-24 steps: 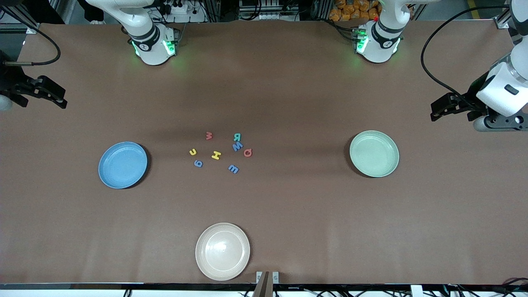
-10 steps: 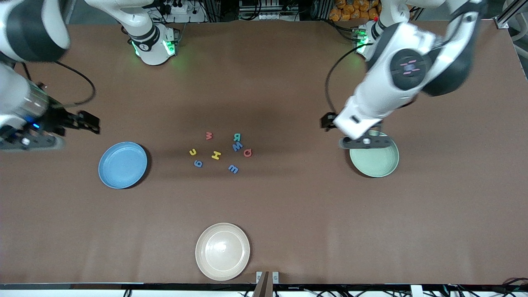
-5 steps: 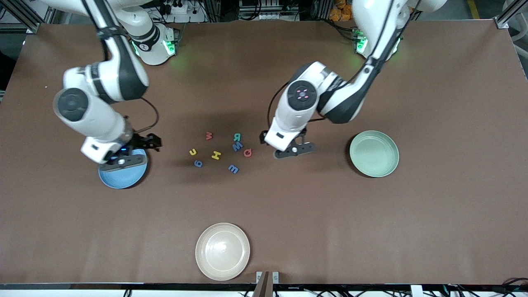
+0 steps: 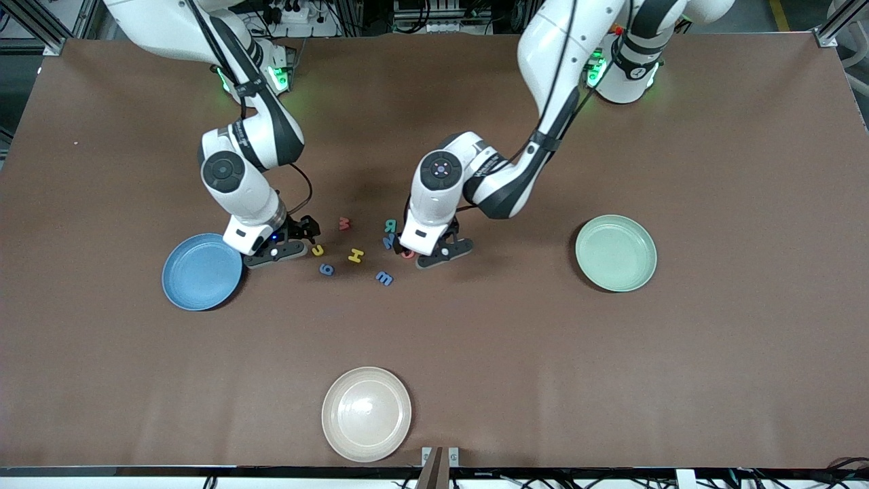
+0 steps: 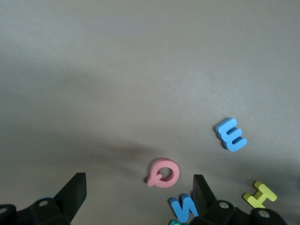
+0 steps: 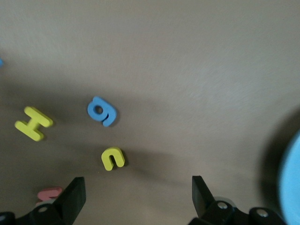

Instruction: Sort upper and lower case letters into plates

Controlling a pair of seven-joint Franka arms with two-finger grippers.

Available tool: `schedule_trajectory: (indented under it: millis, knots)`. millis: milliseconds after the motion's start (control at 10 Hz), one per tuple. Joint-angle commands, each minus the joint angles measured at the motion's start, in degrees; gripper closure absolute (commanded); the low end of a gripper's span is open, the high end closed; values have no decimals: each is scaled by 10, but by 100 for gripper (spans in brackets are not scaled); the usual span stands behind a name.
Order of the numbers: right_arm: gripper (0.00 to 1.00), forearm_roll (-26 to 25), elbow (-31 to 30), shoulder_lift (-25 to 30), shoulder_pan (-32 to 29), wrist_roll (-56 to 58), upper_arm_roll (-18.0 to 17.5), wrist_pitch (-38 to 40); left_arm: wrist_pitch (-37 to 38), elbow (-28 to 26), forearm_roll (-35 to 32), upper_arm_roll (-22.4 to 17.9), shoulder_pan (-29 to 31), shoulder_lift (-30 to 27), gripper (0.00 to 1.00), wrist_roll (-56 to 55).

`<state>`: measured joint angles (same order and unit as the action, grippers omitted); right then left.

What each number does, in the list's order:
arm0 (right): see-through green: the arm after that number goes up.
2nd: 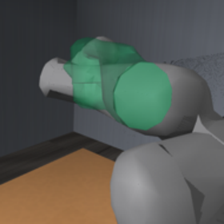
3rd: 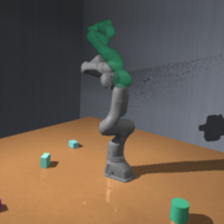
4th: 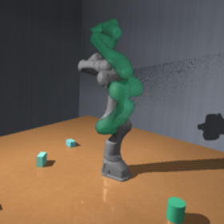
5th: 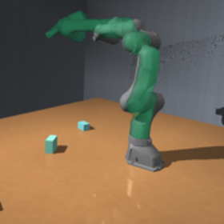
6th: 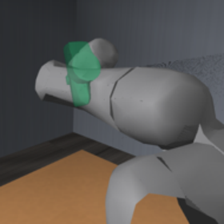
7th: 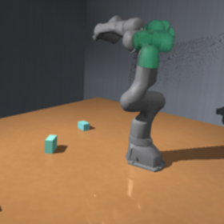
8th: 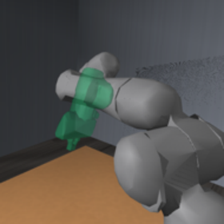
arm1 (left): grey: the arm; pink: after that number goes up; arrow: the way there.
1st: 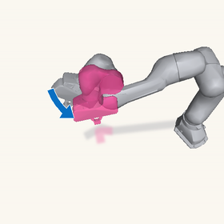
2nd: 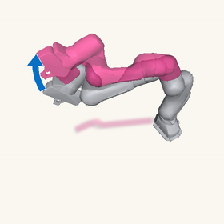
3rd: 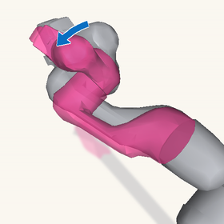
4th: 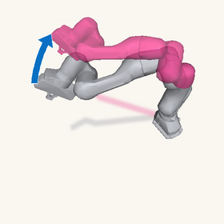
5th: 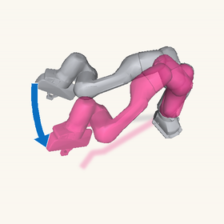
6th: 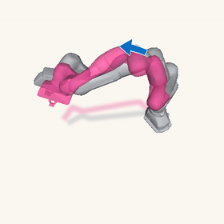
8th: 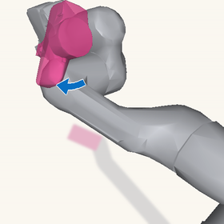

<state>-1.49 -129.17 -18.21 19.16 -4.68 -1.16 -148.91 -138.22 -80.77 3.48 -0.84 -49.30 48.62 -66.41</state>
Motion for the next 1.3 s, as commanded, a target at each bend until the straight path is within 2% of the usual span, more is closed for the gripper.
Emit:
schedule_trajectory:
  millis: [0, 200, 500, 600, 700, 800, 900, 1000, 1100, 1200]
  knots:
    - [0, 7, 1, -52, 22, -9, 3, -57, -41, 53, -65, -40, -48, 65, 0, 31]
    - [0, 7, 2, -65, 31, -8, 3, -61, -42, 58, -75, -41, -49, 68, 0, 77]
    - [0, 7, 5, -76, 38, -9, 3, -61, -37, 55, -76, -40, -56, 68, 2, 74]
    - [0, 7, 5, -77, 38, -8, 3, -60, -30, 54, -76, -40, -61, 68, 14, 74]
    - [0, 7, 5, -77, 38, -8, 3, -60, -16, 54, -76, -40, -62, 68, 14, 74]
    - [0, 7, 6, -77, 36, -6, 3, -60, -10, 54, -76, -40, -67, 68, 18, 74]
    - [0, 7, 7, -77, 34, -5, 3, -60, -2, 54, -76, -40, -67, 68, 33, 74]
    - [0, 7, 8, -77, 32, -2, 3, -61, 1, 54, -76, -40, -67, 68, 39, 74]
    - [30, 7, 8, -76, 32, -1, 3, -60, 1, 54, -76, -40, -67, 68, 51, 74]
    - [86, 7, 10, -77, 31, -1, 3, -61, 1, 54, -76, -40, -67, 68, 51, 74]
